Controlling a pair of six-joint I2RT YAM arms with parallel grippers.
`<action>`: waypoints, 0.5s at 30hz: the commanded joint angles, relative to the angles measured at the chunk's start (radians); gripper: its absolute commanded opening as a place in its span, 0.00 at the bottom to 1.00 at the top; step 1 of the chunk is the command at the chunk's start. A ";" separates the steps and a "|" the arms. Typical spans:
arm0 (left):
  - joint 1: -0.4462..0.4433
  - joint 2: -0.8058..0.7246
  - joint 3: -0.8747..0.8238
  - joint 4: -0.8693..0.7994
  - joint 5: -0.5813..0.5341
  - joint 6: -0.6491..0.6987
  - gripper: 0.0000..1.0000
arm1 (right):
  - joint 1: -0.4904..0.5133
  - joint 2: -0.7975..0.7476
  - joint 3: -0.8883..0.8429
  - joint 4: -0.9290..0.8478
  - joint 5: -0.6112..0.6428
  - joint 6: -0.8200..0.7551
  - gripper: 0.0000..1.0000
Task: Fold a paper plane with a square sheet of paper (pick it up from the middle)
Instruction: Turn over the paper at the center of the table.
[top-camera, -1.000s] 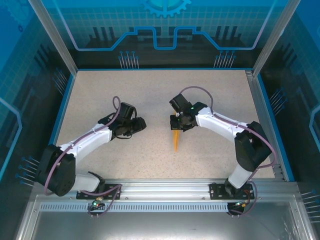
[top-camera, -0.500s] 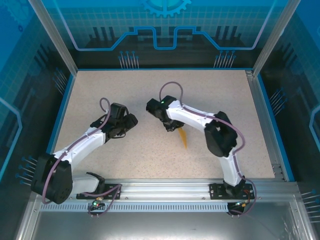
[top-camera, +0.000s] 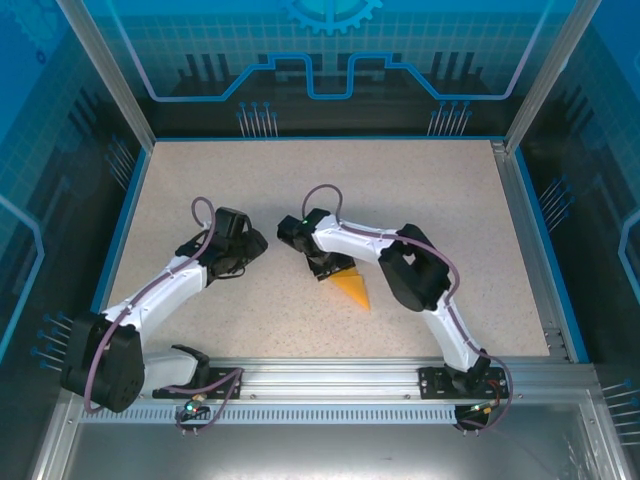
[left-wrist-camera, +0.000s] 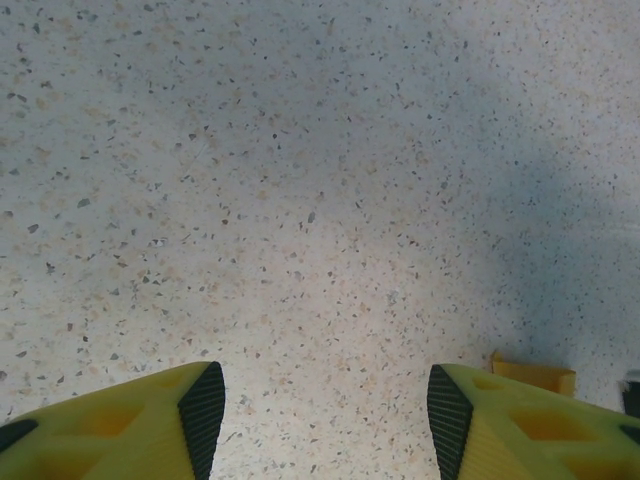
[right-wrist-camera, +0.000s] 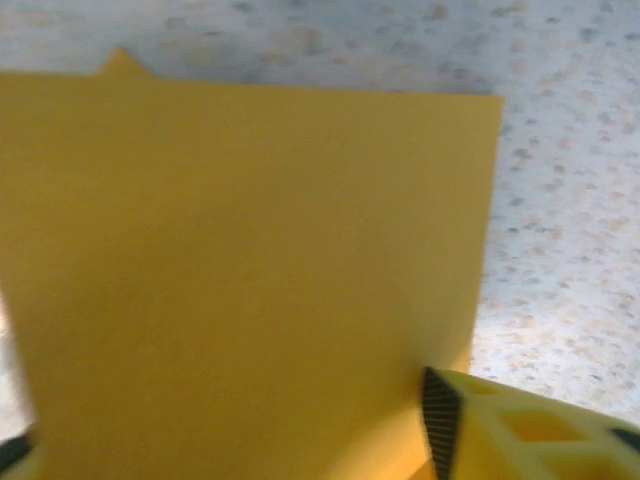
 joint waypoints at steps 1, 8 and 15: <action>0.011 -0.014 -0.014 -0.023 0.018 0.040 0.59 | -0.013 -0.174 -0.093 0.211 -0.152 -0.008 0.68; 0.010 -0.004 -0.010 0.055 0.199 0.103 0.61 | -0.094 -0.534 -0.407 0.483 -0.311 -0.055 0.80; -0.023 0.129 0.020 0.209 0.492 0.089 0.63 | -0.372 -0.846 -0.858 0.821 -0.661 -0.038 0.44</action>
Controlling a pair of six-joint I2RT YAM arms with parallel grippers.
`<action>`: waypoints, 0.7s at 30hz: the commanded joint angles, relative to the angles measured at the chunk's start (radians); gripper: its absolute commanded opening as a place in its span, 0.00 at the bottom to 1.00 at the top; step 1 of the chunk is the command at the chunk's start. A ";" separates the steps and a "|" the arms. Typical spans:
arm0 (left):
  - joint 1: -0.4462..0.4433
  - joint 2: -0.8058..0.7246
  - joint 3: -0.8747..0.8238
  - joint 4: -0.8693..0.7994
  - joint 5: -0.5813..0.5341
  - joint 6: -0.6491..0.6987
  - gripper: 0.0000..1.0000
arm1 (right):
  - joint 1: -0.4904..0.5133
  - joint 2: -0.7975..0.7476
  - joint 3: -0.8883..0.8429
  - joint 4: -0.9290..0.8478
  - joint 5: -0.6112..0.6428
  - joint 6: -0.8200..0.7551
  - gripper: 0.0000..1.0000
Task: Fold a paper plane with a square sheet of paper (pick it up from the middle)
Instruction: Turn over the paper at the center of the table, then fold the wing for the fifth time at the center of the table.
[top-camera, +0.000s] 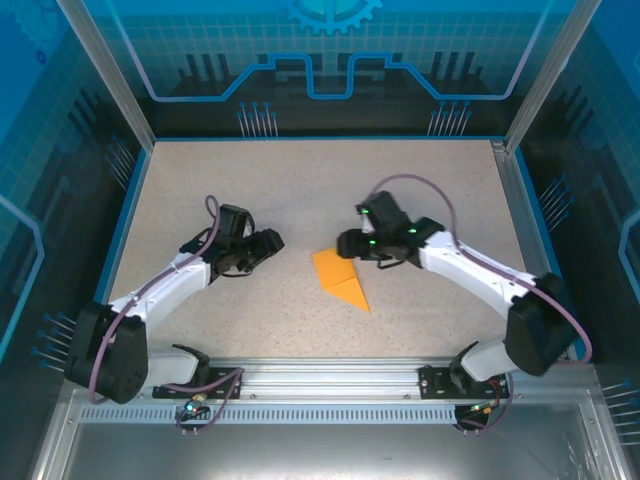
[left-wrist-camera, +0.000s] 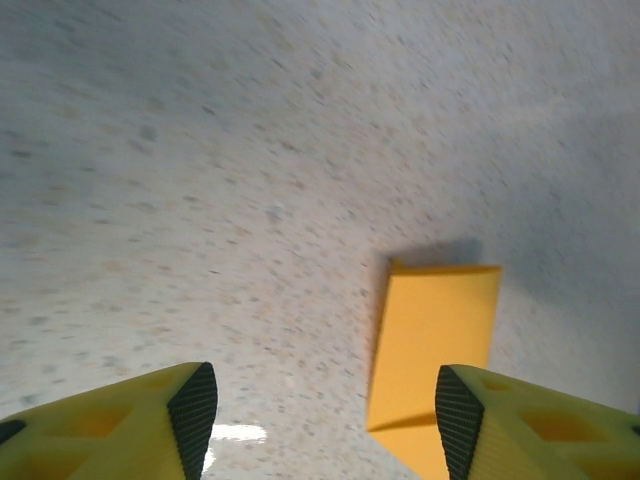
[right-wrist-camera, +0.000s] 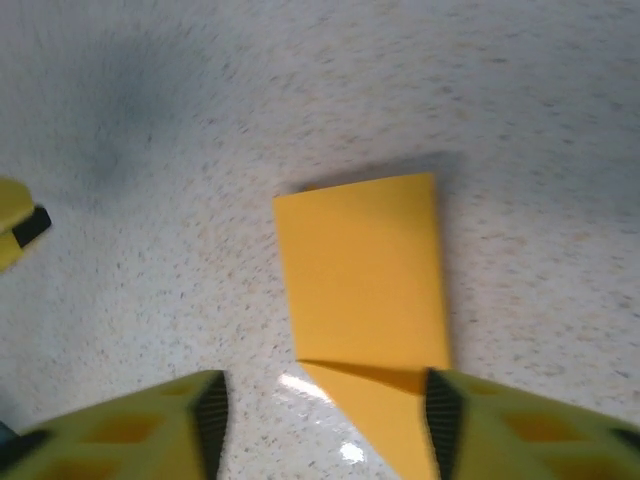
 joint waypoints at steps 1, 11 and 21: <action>-0.027 0.081 0.025 0.108 0.188 0.011 0.62 | -0.086 -0.077 -0.177 0.191 -0.198 0.005 0.42; -0.125 0.194 0.017 0.198 0.165 -0.070 0.61 | -0.122 -0.031 -0.298 0.308 -0.372 -0.059 0.18; -0.152 0.240 0.037 0.183 0.133 -0.091 0.60 | -0.112 0.225 -0.120 0.244 -0.470 -0.142 0.17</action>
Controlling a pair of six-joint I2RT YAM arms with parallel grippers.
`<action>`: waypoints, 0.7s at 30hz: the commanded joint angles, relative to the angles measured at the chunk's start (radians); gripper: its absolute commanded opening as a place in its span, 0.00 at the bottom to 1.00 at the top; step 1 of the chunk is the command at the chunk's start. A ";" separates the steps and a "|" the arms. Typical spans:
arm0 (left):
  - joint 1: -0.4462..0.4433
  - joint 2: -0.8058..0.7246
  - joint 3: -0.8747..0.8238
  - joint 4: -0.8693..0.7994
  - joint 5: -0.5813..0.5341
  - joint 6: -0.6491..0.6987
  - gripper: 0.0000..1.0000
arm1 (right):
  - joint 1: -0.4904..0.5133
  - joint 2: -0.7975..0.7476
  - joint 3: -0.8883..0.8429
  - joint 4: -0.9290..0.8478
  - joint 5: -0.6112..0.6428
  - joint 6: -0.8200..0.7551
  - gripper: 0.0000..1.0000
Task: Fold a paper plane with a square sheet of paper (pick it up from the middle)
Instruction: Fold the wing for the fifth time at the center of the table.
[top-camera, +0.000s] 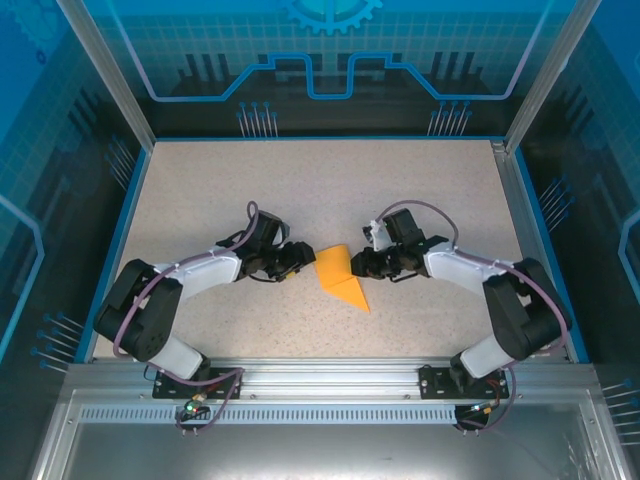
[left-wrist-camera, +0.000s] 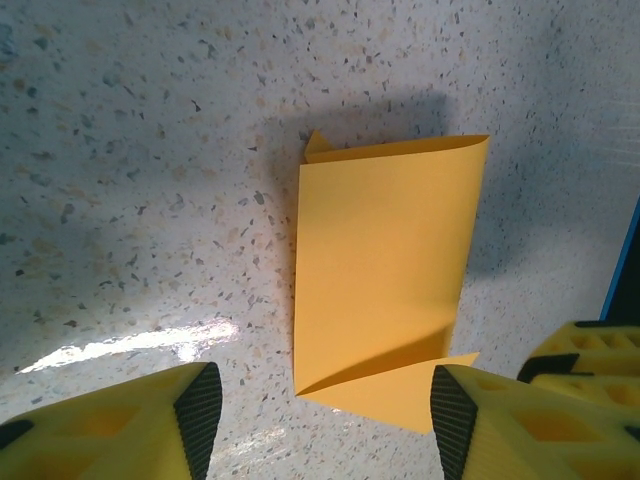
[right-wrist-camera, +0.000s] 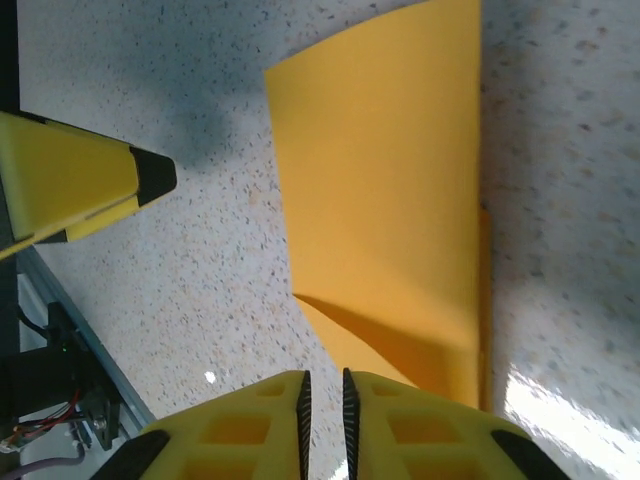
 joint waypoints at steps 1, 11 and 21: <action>-0.007 0.020 0.029 0.002 -0.008 -0.029 0.60 | 0.006 0.099 0.095 -0.032 -0.038 -0.036 0.16; -0.021 0.015 0.138 -0.120 -0.020 -0.083 0.60 | -0.051 0.259 0.092 0.047 -0.016 0.060 0.16; -0.022 0.009 0.299 -0.374 -0.048 -0.124 0.61 | -0.005 0.163 0.032 0.020 0.115 0.349 0.17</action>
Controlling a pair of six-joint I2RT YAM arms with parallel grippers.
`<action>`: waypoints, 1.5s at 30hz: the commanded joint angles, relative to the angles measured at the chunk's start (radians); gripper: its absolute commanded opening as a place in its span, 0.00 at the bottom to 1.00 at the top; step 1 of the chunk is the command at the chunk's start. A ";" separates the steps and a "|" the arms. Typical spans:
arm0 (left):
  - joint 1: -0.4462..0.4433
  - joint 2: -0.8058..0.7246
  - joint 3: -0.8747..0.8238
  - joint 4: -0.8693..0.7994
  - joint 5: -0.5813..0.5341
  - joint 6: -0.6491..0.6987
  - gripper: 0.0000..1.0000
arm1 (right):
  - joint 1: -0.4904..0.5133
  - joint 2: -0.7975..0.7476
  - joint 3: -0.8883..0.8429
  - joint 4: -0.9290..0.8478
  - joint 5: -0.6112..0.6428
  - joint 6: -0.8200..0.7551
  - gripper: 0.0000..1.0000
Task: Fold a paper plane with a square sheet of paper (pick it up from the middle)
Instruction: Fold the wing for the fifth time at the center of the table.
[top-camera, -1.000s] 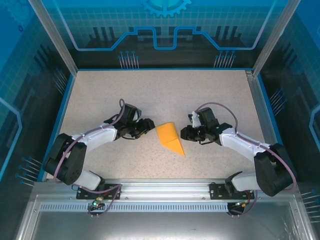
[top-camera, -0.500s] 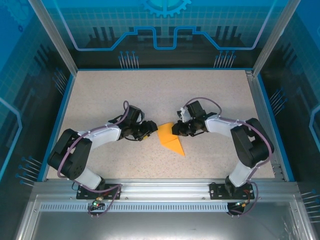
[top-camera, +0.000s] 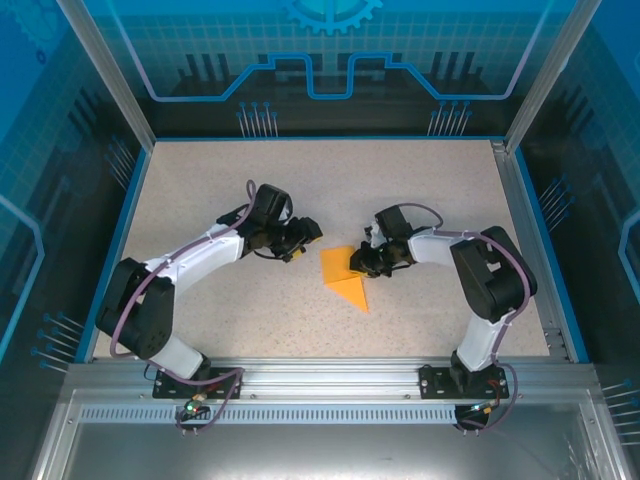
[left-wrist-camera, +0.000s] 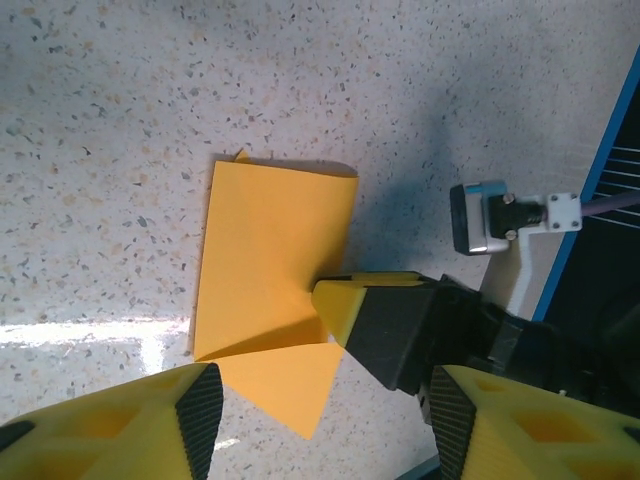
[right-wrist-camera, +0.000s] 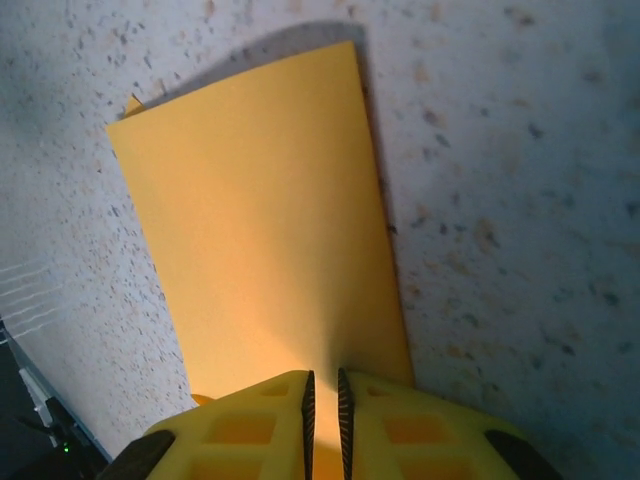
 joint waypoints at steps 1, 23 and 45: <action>-0.008 0.002 0.006 -0.084 -0.014 0.001 0.61 | 0.029 -0.082 -0.063 0.028 0.088 0.143 0.19; -0.023 0.010 -0.091 0.170 0.095 0.064 0.64 | 0.087 -0.302 -0.090 -0.155 -0.006 -0.148 0.15; -0.061 0.134 -0.105 0.185 0.089 0.028 0.63 | -0.010 -0.083 -0.172 0.000 -0.030 -0.176 0.15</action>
